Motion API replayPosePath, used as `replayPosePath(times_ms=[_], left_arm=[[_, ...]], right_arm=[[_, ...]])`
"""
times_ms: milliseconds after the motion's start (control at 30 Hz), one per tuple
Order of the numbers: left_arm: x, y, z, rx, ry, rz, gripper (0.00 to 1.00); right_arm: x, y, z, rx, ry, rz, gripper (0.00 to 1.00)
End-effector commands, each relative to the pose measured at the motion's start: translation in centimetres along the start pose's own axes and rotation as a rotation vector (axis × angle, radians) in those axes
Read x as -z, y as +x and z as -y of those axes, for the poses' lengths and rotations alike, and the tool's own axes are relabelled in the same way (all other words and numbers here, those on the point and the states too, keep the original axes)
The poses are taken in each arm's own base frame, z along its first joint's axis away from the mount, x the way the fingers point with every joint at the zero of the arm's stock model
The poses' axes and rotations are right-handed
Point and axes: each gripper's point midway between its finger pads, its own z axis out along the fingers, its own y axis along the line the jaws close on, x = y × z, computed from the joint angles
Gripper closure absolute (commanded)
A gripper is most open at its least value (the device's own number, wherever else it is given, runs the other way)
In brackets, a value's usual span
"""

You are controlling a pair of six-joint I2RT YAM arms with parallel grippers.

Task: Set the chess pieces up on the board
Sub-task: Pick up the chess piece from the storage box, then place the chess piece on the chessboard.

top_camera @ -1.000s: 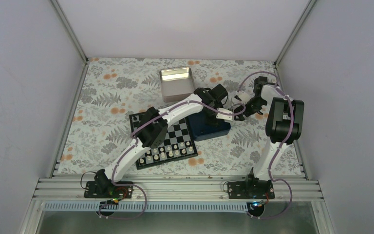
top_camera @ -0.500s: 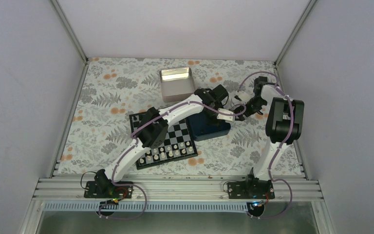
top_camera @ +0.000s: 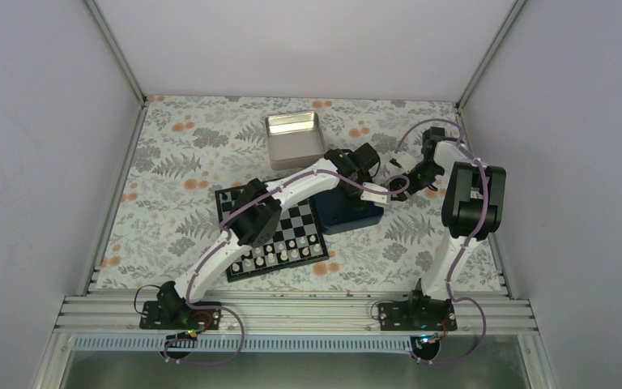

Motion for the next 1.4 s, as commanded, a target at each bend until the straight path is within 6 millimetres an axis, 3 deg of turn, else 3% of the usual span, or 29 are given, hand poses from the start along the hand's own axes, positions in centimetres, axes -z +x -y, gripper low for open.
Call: replayPosePath(times_ms=[0, 133, 267, 500, 600, 767, 1000, 1367], left_arm=[[-0.1, -0.3, 0.9, -0.013, 0.028, 0.002, 0.9], [1.7, -1.2, 0.3, -0.028, -0.01, 0.011, 0.91], [5.3, -2.7, -0.2, -0.032, -0.028, 0.054, 0.91], [11.4, -1.2, -1.1, 0.002, -0.107, 0.035, 0.91], [13.2, 1.1, -1.1, 0.034, -0.144, 0.008, 0.91], [15.2, 6.8, 0.6, 0.098, -0.178, -0.076, 0.91], [15.8, 15.1, 3.5, 0.205, -0.197, -0.193, 0.91], [15.5, 21.3, 3.0, 0.333, -0.244, -0.216, 0.91]], right_arm=[[-1.6, 2.1, -0.5, -0.033, -0.05, -0.066, 0.0], [-1.6, 2.1, -0.4, -0.033, -0.049, -0.067, 0.0], [-1.5, 2.0, -0.4, -0.033, -0.049, -0.067, 0.0], [-1.3, 1.9, -0.4, -0.03, -0.047, -0.064, 0.0], [-1.1, 1.8, -0.3, -0.032, -0.043, -0.061, 0.0], [-1.2, 1.9, -0.4, -0.034, -0.044, -0.067, 0.0], [-1.2, 1.6, -0.6, -0.033, -0.043, -0.074, 0.0], [-1.3, 1.5, -0.6, -0.034, -0.041, -0.083, 0.0]])
